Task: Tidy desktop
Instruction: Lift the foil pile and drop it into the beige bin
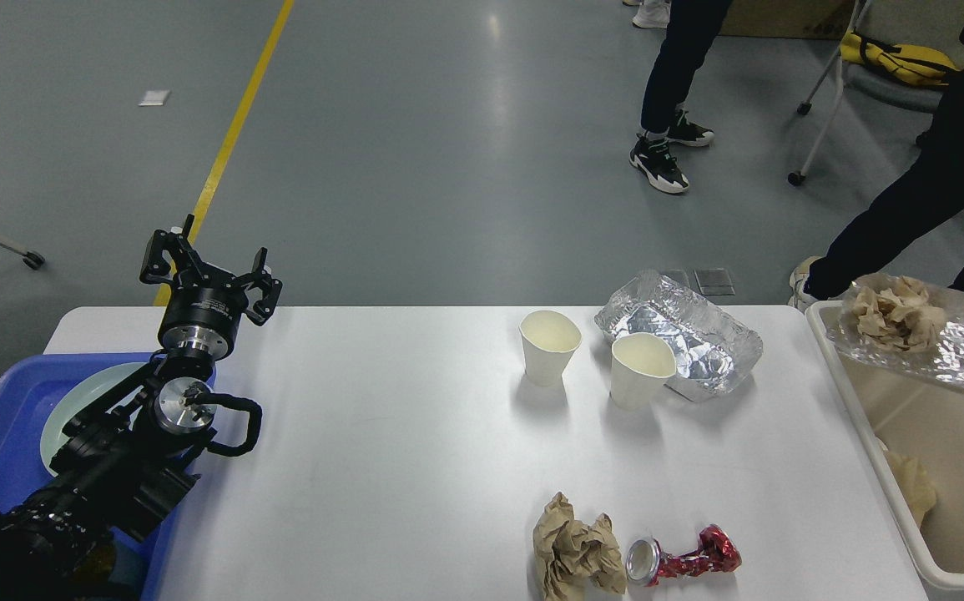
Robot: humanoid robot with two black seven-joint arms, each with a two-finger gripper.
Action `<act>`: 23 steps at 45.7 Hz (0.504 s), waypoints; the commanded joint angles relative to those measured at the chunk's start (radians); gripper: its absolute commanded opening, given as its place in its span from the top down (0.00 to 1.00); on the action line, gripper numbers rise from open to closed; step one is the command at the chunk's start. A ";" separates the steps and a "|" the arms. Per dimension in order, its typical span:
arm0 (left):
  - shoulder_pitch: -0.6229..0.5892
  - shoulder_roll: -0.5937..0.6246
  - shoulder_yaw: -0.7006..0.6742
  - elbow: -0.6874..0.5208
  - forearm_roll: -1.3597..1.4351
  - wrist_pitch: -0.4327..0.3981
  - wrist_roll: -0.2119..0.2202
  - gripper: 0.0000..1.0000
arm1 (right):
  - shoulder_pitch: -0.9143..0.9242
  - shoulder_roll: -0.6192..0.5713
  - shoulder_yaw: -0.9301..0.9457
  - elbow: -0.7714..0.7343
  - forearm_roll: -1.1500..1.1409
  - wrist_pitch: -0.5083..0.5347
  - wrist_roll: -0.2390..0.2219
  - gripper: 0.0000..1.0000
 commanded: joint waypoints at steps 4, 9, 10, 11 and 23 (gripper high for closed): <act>0.000 0.000 0.000 -0.001 0.000 0.000 0.000 0.02 | -0.270 0.152 0.083 -0.208 0.029 -0.302 -0.107 1.00; 0.000 0.001 0.000 0.000 -0.002 0.000 0.000 0.02 | -0.327 0.189 0.081 -0.214 0.062 -0.466 -0.165 1.00; 0.000 0.000 0.000 0.000 0.000 0.000 0.000 0.02 | -0.332 0.192 0.076 -0.214 0.061 -0.482 -0.165 1.00; 0.000 0.001 0.001 -0.001 0.000 0.000 0.000 0.02 | -0.336 0.193 0.075 -0.213 0.058 -0.488 -0.164 1.00; 0.000 0.001 0.001 0.000 0.000 0.000 0.000 0.02 | -0.347 0.199 0.069 -0.201 0.049 -0.480 -0.159 0.00</act>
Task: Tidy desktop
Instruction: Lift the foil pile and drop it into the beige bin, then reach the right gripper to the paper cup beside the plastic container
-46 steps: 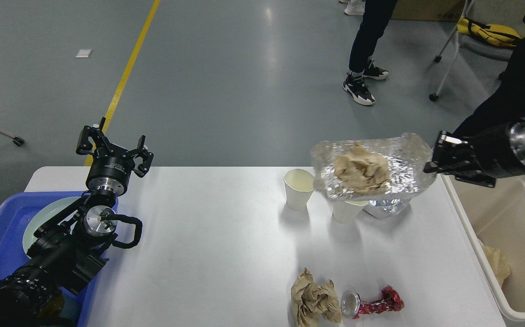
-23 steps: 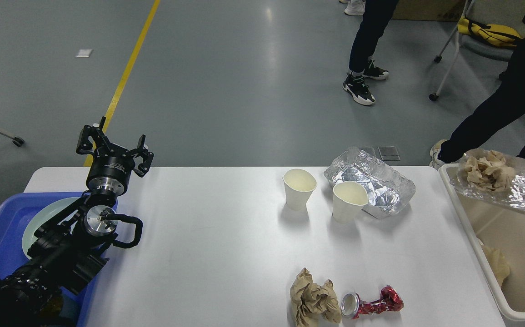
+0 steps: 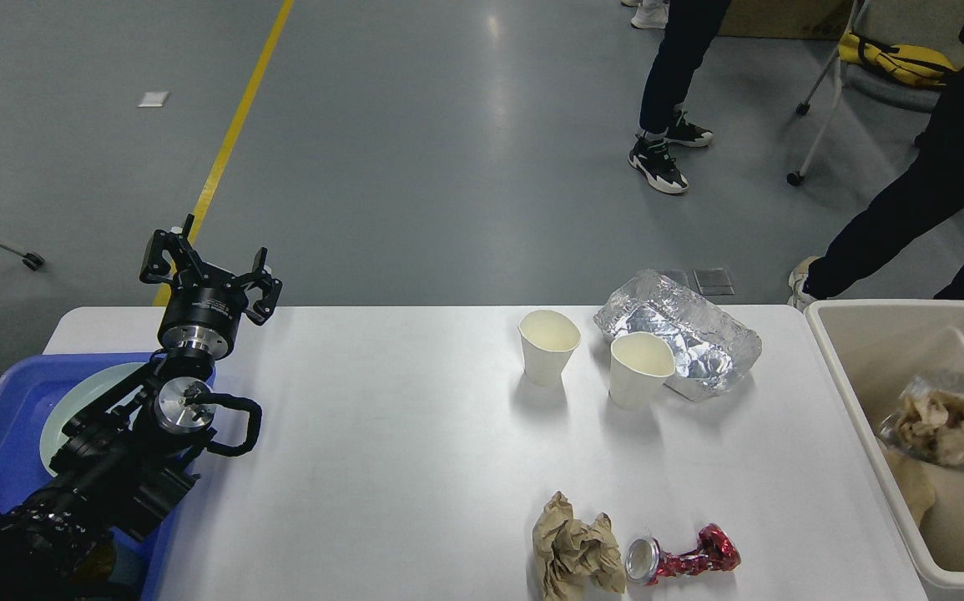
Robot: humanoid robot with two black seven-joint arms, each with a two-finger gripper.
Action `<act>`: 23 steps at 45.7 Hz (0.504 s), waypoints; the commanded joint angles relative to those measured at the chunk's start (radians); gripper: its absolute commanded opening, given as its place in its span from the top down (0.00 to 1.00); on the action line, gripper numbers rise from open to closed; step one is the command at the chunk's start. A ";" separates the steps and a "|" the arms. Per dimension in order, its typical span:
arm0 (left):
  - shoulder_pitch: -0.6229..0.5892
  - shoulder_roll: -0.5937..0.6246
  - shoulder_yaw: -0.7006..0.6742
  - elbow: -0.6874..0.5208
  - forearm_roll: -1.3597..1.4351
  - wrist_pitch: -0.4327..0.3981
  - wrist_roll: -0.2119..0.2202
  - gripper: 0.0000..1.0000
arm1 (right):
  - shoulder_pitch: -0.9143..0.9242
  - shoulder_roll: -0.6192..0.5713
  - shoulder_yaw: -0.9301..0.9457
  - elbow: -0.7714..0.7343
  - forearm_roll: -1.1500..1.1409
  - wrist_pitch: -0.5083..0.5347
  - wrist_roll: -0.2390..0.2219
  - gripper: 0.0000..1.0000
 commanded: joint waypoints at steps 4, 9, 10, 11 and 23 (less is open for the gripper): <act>0.000 -0.001 0.000 0.000 -0.001 0.000 0.000 0.02 | 0.014 0.004 0.003 0.009 0.001 -0.001 0.001 0.00; 0.000 0.001 0.000 0.000 0.000 0.000 0.000 0.02 | 0.100 -0.010 0.004 0.081 -0.001 -0.001 0.001 0.00; 0.000 0.001 0.000 0.000 0.000 0.000 0.000 0.02 | 0.131 -0.018 0.003 0.099 -0.002 0.002 -0.001 0.00; 0.000 -0.001 0.000 -0.001 0.000 0.000 0.000 0.02 | 0.161 -0.028 0.001 0.117 -0.002 0.005 -0.001 0.00; 0.000 0.001 0.000 0.000 0.000 0.000 0.000 0.02 | 0.667 -0.208 -0.054 0.493 -0.153 0.303 0.002 0.00</act>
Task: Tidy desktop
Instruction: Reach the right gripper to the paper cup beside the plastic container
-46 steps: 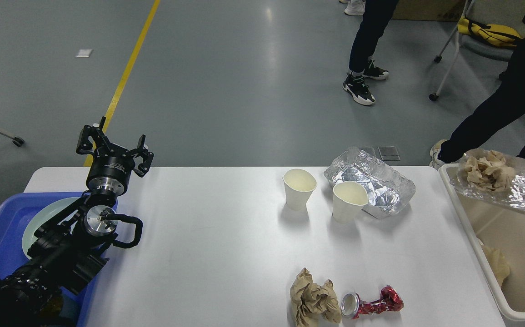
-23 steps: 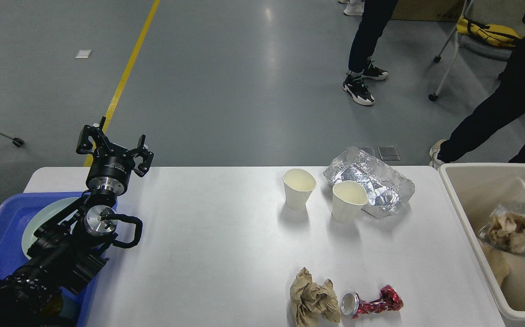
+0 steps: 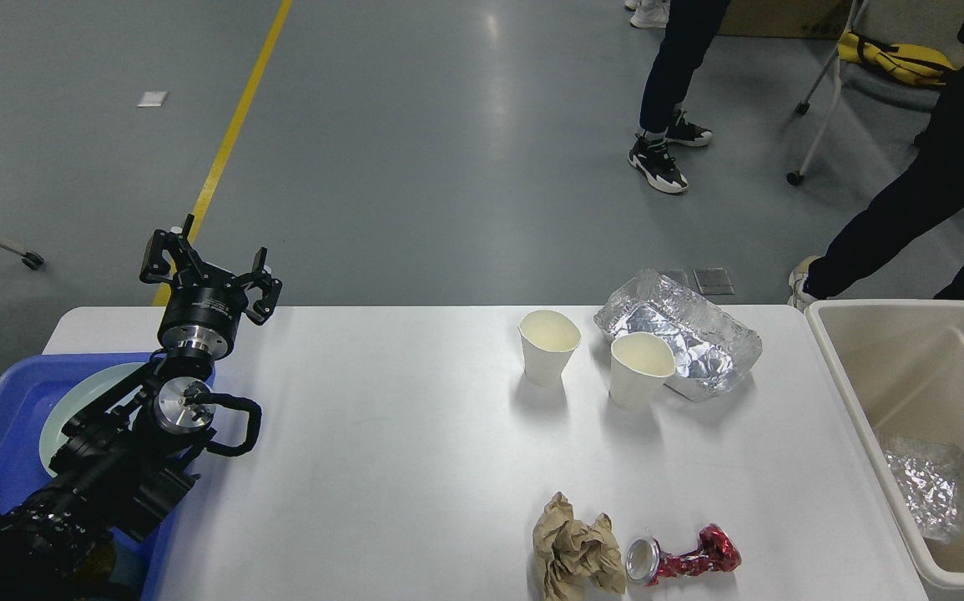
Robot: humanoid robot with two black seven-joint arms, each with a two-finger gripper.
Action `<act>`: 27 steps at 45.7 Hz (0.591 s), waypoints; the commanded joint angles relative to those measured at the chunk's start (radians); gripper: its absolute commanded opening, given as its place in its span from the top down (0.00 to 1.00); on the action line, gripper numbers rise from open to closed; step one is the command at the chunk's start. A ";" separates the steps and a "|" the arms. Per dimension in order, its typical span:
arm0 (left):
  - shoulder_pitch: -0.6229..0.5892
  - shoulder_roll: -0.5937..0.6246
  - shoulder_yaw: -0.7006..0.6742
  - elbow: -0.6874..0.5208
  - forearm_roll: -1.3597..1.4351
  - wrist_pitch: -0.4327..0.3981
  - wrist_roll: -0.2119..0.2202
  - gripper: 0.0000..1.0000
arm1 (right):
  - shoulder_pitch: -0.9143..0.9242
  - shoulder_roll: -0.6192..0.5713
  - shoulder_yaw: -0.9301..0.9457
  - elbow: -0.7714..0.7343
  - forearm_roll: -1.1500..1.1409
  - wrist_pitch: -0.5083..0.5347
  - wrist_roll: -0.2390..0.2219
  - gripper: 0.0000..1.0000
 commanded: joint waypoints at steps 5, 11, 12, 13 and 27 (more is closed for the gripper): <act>0.000 -0.001 0.000 0.000 0.000 0.000 0.000 0.02 | 0.463 -0.097 -0.077 0.369 -0.221 0.379 0.006 0.00; 0.000 0.000 0.000 -0.001 -0.001 0.000 0.000 0.02 | 0.659 -0.090 -0.102 0.632 -0.304 0.506 0.006 0.00; 0.002 0.000 0.000 0.000 0.000 0.000 0.000 0.02 | 0.687 -0.085 -0.108 0.674 -0.312 0.516 0.006 0.00; 0.000 0.000 0.000 0.000 0.000 0.000 0.000 0.02 | 0.713 -0.082 -0.113 0.718 -0.322 0.525 0.006 0.00; 0.000 0.000 0.000 0.000 0.000 0.000 0.000 0.02 | 0.911 0.053 -0.226 1.081 -0.387 0.586 0.004 0.00</act>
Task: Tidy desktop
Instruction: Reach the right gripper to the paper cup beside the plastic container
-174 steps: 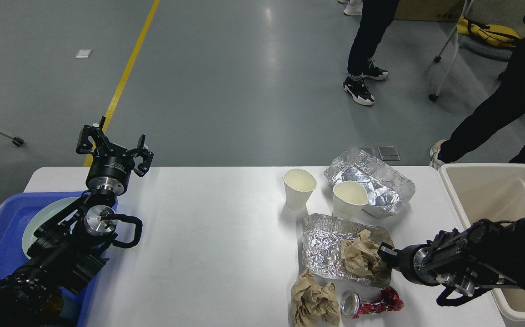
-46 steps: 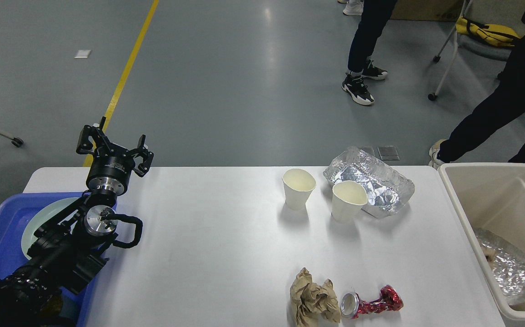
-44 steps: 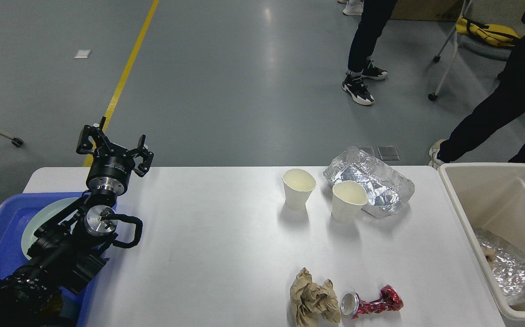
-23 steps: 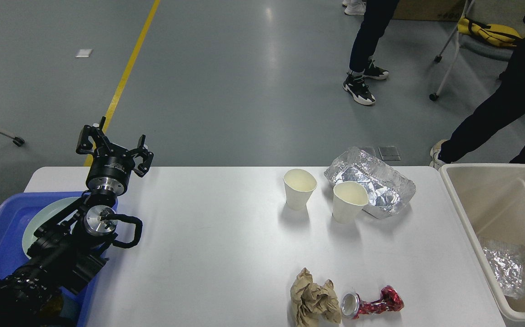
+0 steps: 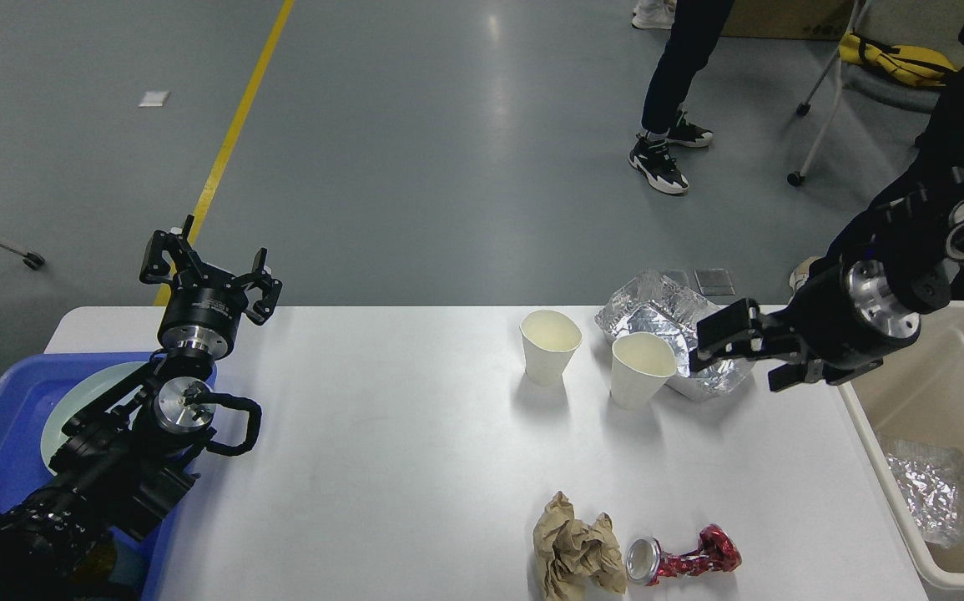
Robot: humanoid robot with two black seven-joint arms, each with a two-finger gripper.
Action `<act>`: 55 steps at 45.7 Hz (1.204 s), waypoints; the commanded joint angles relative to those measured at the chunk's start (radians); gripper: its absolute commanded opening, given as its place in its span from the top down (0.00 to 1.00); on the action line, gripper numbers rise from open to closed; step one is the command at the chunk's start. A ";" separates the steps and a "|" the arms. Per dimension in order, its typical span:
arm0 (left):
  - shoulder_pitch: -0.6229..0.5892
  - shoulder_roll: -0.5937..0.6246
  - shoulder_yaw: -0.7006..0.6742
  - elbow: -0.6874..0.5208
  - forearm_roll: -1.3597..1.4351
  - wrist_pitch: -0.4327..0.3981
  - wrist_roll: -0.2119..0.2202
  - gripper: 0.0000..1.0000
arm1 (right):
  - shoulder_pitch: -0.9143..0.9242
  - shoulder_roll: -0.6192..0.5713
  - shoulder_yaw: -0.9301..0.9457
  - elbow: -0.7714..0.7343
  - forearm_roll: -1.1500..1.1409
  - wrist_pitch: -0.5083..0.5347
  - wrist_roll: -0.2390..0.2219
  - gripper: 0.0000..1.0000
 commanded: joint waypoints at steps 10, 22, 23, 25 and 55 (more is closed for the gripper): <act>0.000 0.000 0.000 0.001 0.000 0.000 0.000 0.02 | -0.024 0.024 -0.047 -0.030 -0.005 -0.068 -0.007 0.00; 0.000 0.000 0.000 0.001 0.000 0.000 0.000 0.02 | -0.364 0.042 -0.032 -0.211 0.027 -0.386 -0.011 0.00; 0.000 0.000 0.000 0.001 0.000 0.000 0.000 0.02 | -0.386 0.048 -0.032 -0.224 0.042 -0.409 -0.011 0.00; 0.000 0.000 0.000 0.001 0.000 0.000 0.000 0.02 | -0.421 0.063 -0.027 -0.248 0.088 -0.447 -0.011 0.00; 0.000 0.000 0.000 -0.001 0.000 0.000 0.000 0.02 | -0.573 0.312 0.103 -0.437 0.525 -0.654 -0.010 0.00</act>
